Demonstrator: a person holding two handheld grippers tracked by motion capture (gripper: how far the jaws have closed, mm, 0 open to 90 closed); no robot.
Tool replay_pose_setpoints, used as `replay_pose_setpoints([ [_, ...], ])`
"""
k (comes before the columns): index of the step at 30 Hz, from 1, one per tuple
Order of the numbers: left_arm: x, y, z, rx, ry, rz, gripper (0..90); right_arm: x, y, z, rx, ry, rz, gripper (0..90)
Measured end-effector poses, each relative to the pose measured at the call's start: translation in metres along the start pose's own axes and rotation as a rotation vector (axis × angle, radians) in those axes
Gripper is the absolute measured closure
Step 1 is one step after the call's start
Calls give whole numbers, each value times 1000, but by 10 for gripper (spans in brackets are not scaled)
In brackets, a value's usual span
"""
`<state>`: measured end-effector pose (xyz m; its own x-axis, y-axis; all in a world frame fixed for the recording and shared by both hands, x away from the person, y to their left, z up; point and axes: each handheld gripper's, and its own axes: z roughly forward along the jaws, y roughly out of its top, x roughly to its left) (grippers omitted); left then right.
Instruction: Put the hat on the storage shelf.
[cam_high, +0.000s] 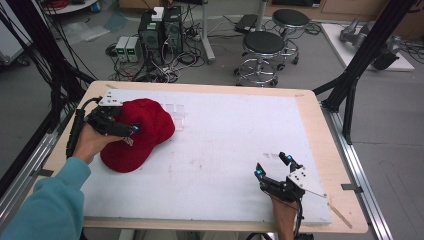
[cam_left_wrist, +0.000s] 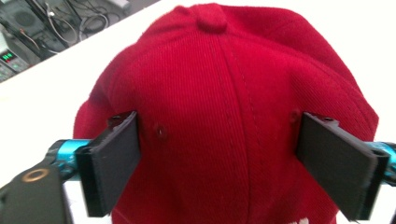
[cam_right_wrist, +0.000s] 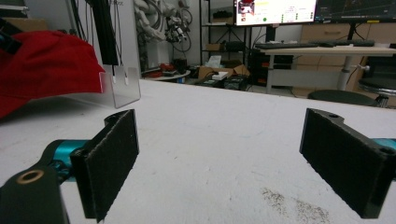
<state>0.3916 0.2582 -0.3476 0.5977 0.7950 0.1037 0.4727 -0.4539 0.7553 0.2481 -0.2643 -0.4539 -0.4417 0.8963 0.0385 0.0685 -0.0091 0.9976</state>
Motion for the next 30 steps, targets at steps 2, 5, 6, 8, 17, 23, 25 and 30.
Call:
replay_pose_setpoints([
  [2,0,-1,3,12,-20,3,198,0,0,0,0,1,-1,107],
  [5,0,-1,7,29,-33,5,249,0,0,0,0,1,0,107],
  [6,0,-1,8,32,-44,2,249,0,0,0,0,1,0,107],
  [8,1,-2,10,34,-63,0,321,0,0,0,-1,1,0,107],
  [17,5,-4,11,26,-79,29,651,0,0,0,0,3,1,107],
  [23,5,-8,7,16,-61,58,850,0,0,0,0,6,3,107],
  [25,4,-10,7,8,-60,57,855,0,0,0,0,5,1,107],
  [30,4,-9,6,-10,-49,54,858,0,0,0,-1,7,-7,107],
])
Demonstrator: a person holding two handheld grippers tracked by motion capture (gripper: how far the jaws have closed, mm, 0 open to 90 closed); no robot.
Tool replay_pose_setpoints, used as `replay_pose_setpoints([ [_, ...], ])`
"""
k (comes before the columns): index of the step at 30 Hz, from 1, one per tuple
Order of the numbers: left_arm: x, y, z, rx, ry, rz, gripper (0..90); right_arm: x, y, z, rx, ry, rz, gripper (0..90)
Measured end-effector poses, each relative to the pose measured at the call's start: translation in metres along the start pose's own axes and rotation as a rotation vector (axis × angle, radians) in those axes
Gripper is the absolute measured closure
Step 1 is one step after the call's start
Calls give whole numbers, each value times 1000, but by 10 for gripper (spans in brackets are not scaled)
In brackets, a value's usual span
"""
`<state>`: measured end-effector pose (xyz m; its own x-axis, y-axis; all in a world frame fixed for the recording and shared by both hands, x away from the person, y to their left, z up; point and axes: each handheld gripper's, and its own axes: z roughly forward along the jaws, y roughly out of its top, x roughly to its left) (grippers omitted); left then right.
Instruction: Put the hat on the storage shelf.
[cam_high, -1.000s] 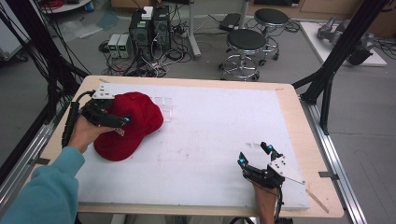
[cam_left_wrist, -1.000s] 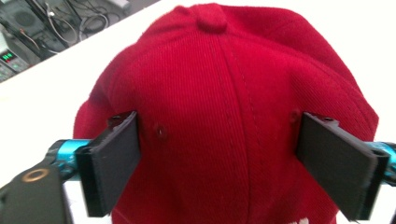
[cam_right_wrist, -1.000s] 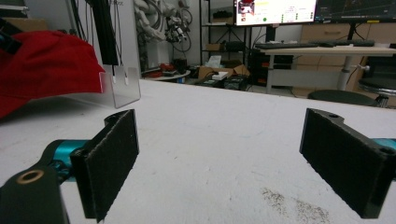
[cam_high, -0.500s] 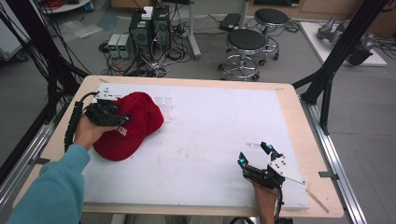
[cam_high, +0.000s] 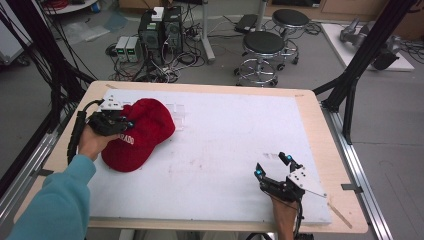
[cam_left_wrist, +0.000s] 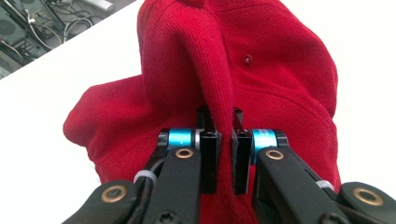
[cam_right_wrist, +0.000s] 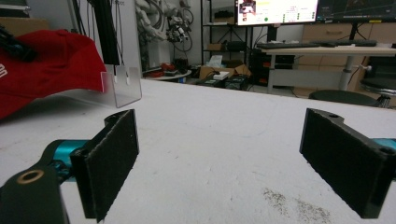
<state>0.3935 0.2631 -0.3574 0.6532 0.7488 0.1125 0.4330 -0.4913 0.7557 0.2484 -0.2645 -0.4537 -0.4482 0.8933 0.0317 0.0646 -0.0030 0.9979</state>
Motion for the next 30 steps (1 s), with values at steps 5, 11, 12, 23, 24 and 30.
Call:
replay_pose_setpoints([
  [5,2,1,-6,-54,0,-29,862,0,0,0,3,-2,0,107],
  [11,8,3,-15,-91,-29,-61,863,0,0,0,0,-3,8,107],
  [12,9,3,-17,-102,-29,-70,863,0,0,0,0,-3,8,107],
  [23,0,23,-36,-177,-70,-42,863,-1,0,0,-2,-9,20,108],
  [24,-1,24,-37,-180,-73,-38,863,-2,0,0,-5,-16,19,107],
  [30,-10,33,-38,-210,-122,-31,863,-2,1,1,9,-30,35,107],
])
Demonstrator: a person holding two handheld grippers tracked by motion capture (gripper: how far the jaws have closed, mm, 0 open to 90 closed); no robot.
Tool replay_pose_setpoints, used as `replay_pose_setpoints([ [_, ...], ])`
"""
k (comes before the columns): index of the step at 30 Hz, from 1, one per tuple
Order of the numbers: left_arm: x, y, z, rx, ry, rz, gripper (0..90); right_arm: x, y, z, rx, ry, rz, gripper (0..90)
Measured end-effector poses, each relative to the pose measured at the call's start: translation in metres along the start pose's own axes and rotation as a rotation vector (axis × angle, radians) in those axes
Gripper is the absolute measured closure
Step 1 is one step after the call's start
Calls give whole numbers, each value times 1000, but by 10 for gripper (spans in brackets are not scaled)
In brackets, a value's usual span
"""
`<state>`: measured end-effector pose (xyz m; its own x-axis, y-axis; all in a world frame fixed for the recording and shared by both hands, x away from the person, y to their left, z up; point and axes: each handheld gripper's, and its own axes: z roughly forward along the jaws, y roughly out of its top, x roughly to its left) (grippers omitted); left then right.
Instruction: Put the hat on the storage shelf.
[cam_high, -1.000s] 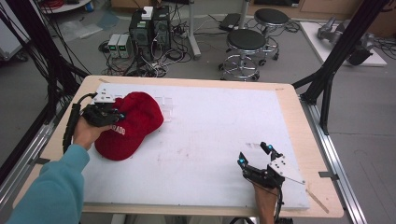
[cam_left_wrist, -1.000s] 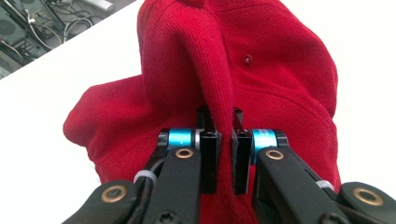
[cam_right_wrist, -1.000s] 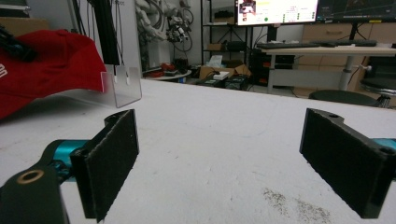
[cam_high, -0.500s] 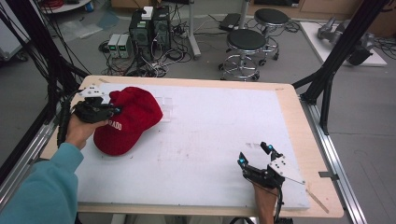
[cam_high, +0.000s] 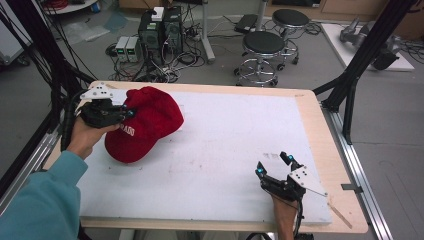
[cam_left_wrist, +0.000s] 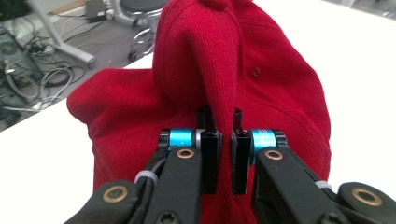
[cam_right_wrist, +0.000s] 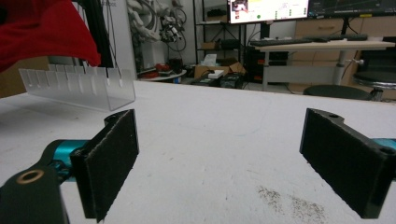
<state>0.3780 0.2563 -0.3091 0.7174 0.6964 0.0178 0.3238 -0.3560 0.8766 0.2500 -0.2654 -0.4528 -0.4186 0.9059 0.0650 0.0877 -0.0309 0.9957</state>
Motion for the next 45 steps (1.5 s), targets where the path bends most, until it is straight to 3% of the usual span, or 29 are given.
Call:
replay_pose_setpoints([
  [7,-11,6,5,-56,-59,-5,863,9,13,4,17,28,-12,107],
  [15,-23,16,6,-92,-103,20,863,36,31,15,64,133,-35,106],
  [23,-36,31,4,-149,-156,34,862,61,45,25,73,241,2,106],
  [27,-43,34,7,-152,-171,54,863,71,51,30,76,265,5,106],
  [36,-59,39,20,-180,-230,47,862,103,58,55,133,405,59,107],
  [45,-79,46,32,-204,-276,58,862,118,59,69,170,518,88,147],
])
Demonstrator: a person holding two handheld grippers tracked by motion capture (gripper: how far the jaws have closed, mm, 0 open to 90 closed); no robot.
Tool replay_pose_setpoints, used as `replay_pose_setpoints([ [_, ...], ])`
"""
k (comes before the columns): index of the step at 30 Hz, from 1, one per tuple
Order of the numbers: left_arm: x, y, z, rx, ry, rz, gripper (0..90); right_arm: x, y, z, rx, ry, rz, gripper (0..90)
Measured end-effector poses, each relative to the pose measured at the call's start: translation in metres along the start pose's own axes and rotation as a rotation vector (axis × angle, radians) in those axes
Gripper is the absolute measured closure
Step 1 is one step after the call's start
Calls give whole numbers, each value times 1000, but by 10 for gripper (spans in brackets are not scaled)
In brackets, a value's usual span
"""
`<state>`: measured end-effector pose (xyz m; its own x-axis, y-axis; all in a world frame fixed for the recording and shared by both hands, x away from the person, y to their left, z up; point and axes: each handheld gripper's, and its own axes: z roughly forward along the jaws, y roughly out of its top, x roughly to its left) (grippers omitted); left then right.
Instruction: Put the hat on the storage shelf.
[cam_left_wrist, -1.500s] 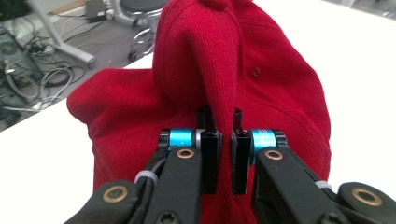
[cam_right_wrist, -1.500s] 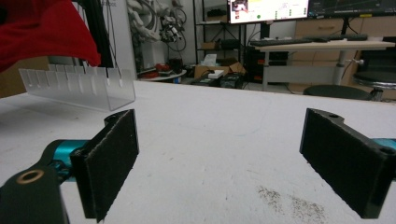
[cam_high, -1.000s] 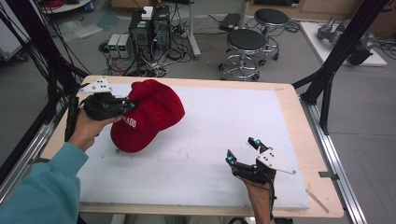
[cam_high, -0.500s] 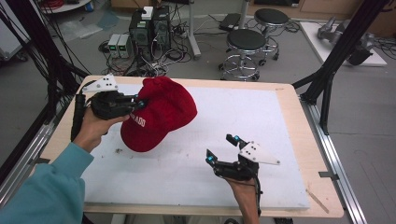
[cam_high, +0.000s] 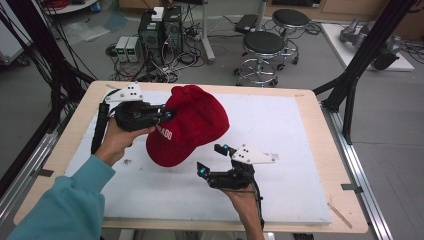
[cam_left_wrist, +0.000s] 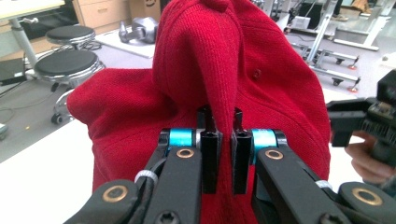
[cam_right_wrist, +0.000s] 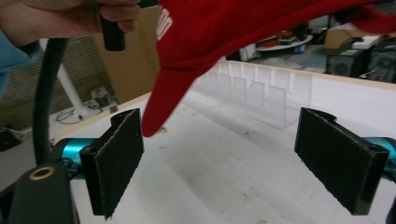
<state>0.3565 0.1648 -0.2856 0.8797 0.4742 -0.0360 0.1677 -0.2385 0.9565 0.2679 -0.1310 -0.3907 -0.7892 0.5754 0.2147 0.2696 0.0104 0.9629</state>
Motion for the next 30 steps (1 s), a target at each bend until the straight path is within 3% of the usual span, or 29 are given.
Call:
replay_pose_setpoints([
  [6,-9,1,8,12,-28,11,861,4,0,10,2,39,30,159],
  [13,-13,3,10,-9,-41,4,861,9,-1,20,16,86,42,284],
  [21,-15,4,9,-18,-29,16,860,9,-4,27,-1,94,126,377],
  [24,-16,4,9,-20,-25,16,860,8,-4,28,-14,101,154,486],
  [25,-16,4,9,-21,-25,16,860,8,-4,28,-14,101,154,486],
  [26,-16,4,9,-22,-28,15,860,8,-5,28,-14,104,156,549],
  [27,-16,4,9,-22,-27,15,860,8,-5,28,-13,132,143,608],
  [30,-16,4,10,-19,-25,21,860,10,-5,28,-5,112,126,640],
])
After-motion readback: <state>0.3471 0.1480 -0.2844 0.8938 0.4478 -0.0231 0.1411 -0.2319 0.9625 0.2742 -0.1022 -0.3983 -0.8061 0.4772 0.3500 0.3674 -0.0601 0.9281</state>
